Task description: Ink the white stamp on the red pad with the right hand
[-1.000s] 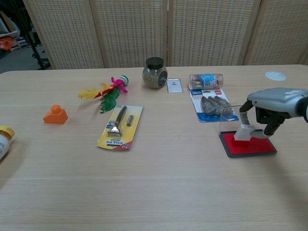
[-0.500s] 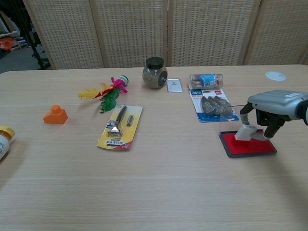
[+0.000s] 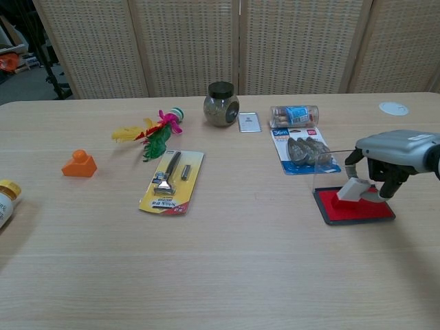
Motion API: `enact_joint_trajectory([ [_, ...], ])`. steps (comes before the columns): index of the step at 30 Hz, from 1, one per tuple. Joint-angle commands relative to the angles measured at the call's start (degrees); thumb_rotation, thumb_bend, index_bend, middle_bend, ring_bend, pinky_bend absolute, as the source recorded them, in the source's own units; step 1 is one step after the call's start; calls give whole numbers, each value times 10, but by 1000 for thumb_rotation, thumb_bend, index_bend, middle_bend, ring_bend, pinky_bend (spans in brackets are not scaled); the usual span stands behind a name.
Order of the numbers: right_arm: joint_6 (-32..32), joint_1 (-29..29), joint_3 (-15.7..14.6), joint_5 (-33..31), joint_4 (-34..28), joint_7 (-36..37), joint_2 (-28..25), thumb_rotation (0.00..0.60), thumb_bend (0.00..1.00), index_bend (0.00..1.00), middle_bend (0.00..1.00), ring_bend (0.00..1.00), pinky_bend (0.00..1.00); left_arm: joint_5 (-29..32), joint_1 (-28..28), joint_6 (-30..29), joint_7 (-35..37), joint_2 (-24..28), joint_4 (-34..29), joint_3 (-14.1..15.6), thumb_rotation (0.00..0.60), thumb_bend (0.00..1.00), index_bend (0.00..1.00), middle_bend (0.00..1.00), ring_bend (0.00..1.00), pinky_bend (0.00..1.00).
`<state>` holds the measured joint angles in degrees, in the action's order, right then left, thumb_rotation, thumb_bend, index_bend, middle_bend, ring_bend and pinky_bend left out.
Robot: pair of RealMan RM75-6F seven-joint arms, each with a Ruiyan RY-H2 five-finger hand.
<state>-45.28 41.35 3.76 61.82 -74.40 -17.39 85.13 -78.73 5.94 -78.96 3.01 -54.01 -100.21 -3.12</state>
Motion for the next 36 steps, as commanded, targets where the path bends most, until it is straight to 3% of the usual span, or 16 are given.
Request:
enact_joint_trajectory([
  [1,-6,-2,1,4,-12,-3,-6,600,467,545,1000,1000,1000,-2,0,-1,0,0,0,1,600,0,0,0,0,0],
  [18,-52,-18,24,20,-132,7,-106,600,467,545,1000,1000,1000,-9,-2,-5,0,0,-1,3,600,0,0,0,0,0],
  [24,-34,-29,17,-3,-103,22,-134,600,467,545,1000,1000,1000,-13,-2,-7,-3,0,-3,5,600,0,0,0,0,0],
  [36,17,-35,4,-9,-4,72,-88,600,466,545,998,1000,1000,-12,0,-4,-19,-4,-8,6,600,0,0,0,0,0],
])
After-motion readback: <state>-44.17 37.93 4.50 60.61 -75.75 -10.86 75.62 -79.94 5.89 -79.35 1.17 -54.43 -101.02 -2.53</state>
